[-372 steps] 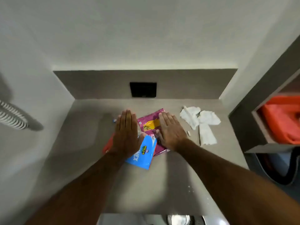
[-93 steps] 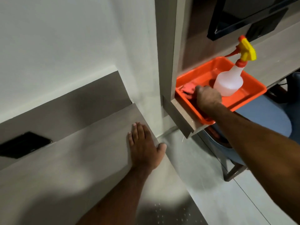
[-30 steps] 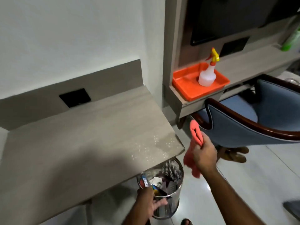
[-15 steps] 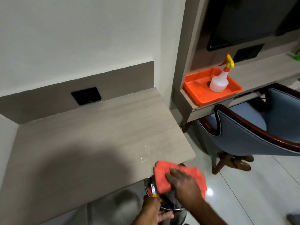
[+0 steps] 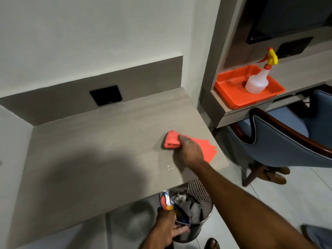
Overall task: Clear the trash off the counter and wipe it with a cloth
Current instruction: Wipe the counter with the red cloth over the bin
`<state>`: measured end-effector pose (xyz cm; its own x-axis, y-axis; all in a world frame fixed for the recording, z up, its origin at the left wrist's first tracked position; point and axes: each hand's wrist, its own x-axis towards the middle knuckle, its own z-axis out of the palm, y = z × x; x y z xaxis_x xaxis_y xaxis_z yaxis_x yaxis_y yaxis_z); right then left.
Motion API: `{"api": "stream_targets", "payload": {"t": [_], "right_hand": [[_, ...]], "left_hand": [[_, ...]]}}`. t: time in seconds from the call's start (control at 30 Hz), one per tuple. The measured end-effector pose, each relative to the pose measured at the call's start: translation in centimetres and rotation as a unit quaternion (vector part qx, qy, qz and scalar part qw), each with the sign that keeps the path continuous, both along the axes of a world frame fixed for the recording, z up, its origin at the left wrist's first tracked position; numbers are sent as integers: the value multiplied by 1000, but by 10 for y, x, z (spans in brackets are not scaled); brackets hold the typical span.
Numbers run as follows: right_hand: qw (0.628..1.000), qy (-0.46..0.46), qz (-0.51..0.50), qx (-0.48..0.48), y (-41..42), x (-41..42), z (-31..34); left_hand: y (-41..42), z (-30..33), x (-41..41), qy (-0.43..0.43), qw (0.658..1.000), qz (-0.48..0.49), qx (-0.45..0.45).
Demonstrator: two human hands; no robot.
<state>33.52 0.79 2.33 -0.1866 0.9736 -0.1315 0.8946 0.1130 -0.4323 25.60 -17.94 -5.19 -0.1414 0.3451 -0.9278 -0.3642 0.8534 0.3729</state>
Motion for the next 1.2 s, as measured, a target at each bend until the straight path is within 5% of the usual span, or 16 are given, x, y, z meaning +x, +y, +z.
{"api": "stream_targets", "payload": {"t": [0.07,0.3,0.57,0.77,1.0,1.2], "right_hand": [[995,-66,71,-1,-6,-12,-24],[956,10,280,82,-151,58,-82],[998,38,51,24,-203,115,-187],[977,119,-174,-20,-202,153,-295],[976,96,-182,-74,-211,187,-404],[963,112,-193,-151,-222,187,-462]], "left_hand": [[-5,-5,-9,-11,1000,-11,5],[-17,-9,-28,-3,997,-74,27],[-18,-99,16,-7,991,-133,-14],[-22,-243,42,27,991,-104,-75],[-18,-379,75,41,987,-100,-117],[-16,-434,88,23,983,-121,-132]]}}
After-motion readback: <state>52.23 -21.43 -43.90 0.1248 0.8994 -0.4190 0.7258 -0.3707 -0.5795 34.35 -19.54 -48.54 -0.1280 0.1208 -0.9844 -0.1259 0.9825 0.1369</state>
